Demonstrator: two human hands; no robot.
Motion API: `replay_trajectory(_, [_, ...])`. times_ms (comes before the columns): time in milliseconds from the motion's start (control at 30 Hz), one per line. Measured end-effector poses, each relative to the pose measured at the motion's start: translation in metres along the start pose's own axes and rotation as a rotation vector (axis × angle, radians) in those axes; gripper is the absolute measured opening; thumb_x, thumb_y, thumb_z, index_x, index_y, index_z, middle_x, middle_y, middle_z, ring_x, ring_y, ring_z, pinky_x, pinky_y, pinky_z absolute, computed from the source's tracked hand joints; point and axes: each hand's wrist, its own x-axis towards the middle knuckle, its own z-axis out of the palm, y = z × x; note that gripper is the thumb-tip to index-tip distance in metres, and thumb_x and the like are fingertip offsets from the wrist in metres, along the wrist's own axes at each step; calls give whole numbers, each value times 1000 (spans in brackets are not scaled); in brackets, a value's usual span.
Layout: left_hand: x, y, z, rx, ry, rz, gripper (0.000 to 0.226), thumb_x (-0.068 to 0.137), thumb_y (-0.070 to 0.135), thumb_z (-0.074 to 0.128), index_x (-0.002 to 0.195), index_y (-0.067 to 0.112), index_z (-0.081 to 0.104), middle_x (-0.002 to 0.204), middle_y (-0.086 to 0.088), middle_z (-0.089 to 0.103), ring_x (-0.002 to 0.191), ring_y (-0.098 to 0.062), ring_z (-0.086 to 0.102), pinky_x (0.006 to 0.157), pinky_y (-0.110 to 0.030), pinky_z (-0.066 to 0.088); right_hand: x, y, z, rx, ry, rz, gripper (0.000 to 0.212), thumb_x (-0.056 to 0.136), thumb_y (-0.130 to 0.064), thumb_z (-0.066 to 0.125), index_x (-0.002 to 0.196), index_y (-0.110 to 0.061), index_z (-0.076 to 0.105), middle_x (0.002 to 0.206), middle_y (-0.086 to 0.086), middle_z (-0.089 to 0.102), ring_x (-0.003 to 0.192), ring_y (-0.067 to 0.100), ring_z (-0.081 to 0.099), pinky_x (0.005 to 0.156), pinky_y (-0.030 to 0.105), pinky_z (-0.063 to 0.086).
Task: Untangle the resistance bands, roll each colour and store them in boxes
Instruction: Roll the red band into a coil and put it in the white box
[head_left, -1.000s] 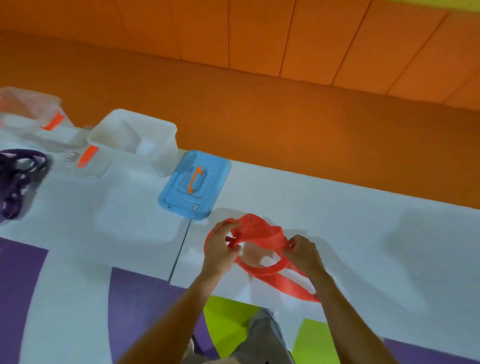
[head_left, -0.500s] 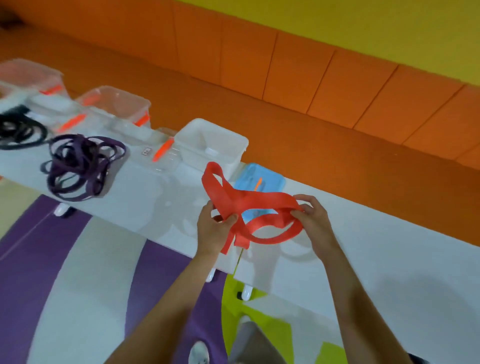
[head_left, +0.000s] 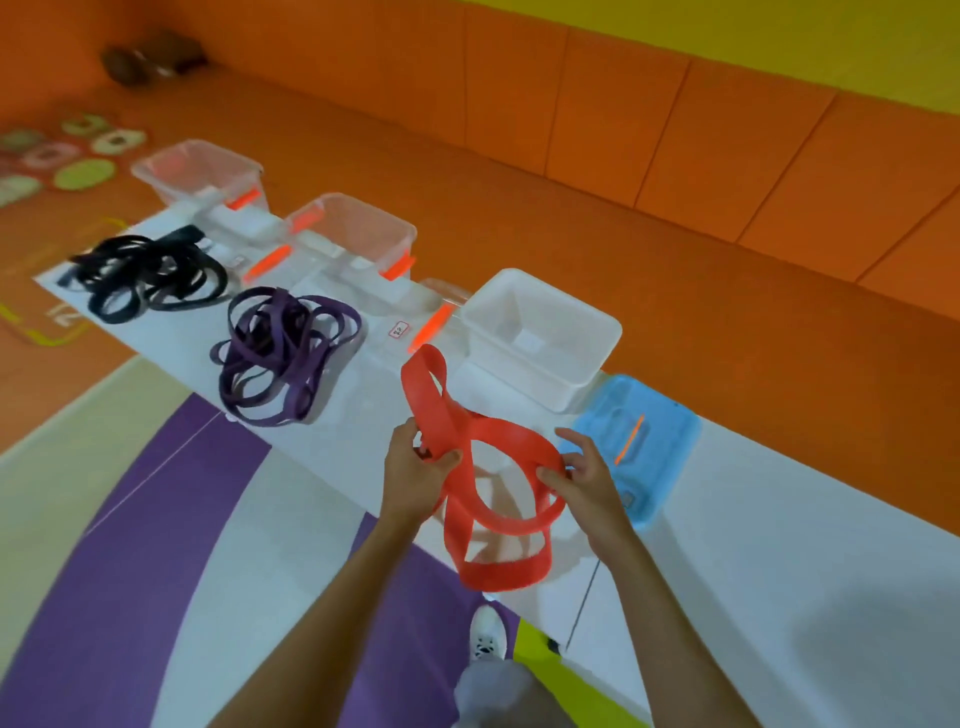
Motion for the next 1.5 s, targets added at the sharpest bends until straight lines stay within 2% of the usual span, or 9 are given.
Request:
replay_trajectory(167, [38, 4, -9, 18, -68, 16, 48, 90, 2, 77, 135, 11, 62, 125, -10, 71, 105, -26, 74, 84, -39, 65, 25, 7, 23, -27, 9, 69, 42, 92, -3, 75, 124, -28, 64, 115, 11, 71, 103, 27, 72, 82, 40, 62])
replay_trajectory(300, [64, 8, -13, 59, -121, 76, 31, 88, -9, 74, 101, 19, 72, 105, -17, 75, 95, -34, 75, 86, -54, 63, 38, 11, 44, -118, 29, 133, 40, 91, -8, 76, 122, -28, 64, 116, 3, 72, 104, 19, 71, 90, 46, 61])
replay_trajectory(533, [117, -22, -21, 115, -382, 180, 7, 66, -2, 64, 71, 2, 66, 66, -13, 65, 62, -24, 58, 57, -46, 48, 58, 7, 84, -323, -31, 247, 50, 96, -13, 70, 144, -19, 57, 132, -4, 64, 126, 21, 62, 86, 21, 46])
replay_trajectory(667, [134, -35, -33, 78, -475, 99, 22, 68, 8, 71, 77, 28, 75, 85, 2, 76, 82, -13, 73, 69, -26, 53, 57, -10, 112, -227, 28, 224, 82, 91, -28, 83, 159, -29, 39, 147, -17, 46, 141, 8, 45, 95, 17, 40])
replay_trajectory(800, [144, -36, -40, 80, -607, 178, 38, 80, 4, 69, 98, 38, 71, 115, 17, 64, 114, -17, 68, 91, -24, 55, 70, -27, 151, -121, -228, 117, 119, 78, -31, 93, 166, -40, 13, 162, -25, 35, 143, -14, 38, 108, 16, 45])
replay_trajectory(967, [158, -27, -51, 134, -834, 172, 33, 94, 10, 72, 118, 32, 68, 138, 3, 52, 117, -5, 65, 96, -28, 58, 78, -44, 179, -233, 175, 121, 73, 75, -57, 86, 137, -34, 56, 121, -10, 74, 110, 11, 72, 98, 45, 60])
replay_trajectory(1167, [181, -8, -56, 211, -936, 219, 30, 89, -2, 76, 111, 17, 69, 120, -4, 64, 107, -24, 68, 92, -31, 56, 68, -56, 190, -192, 464, 31, 26, 91, -26, 80, 105, -5, 72, 91, 14, 78, 88, 35, 75, 80, 55, 59])
replay_trajectory(1367, [187, 22, -57, 47, -1008, 167, 81, 85, 15, 83, 150, 39, 40, 145, 14, 50, 127, -6, 60, 86, -13, 53, 59, -74, 186, -158, 664, 28, 11, 89, -22, 81, 96, -18, 73, 76, -9, 74, 73, 13, 72, 73, 39, 59])
replay_trajectory(1500, [175, 53, -46, -27, -939, 271, 67, 84, 39, 89, 139, 50, 52, 124, 31, 67, 121, 7, 61, 92, -8, 50, 55, -85, 191, -251, 707, -76, 42, 92, -12, 71, 128, -35, 71, 101, -15, 74, 95, 5, 72, 79, 15, 56])
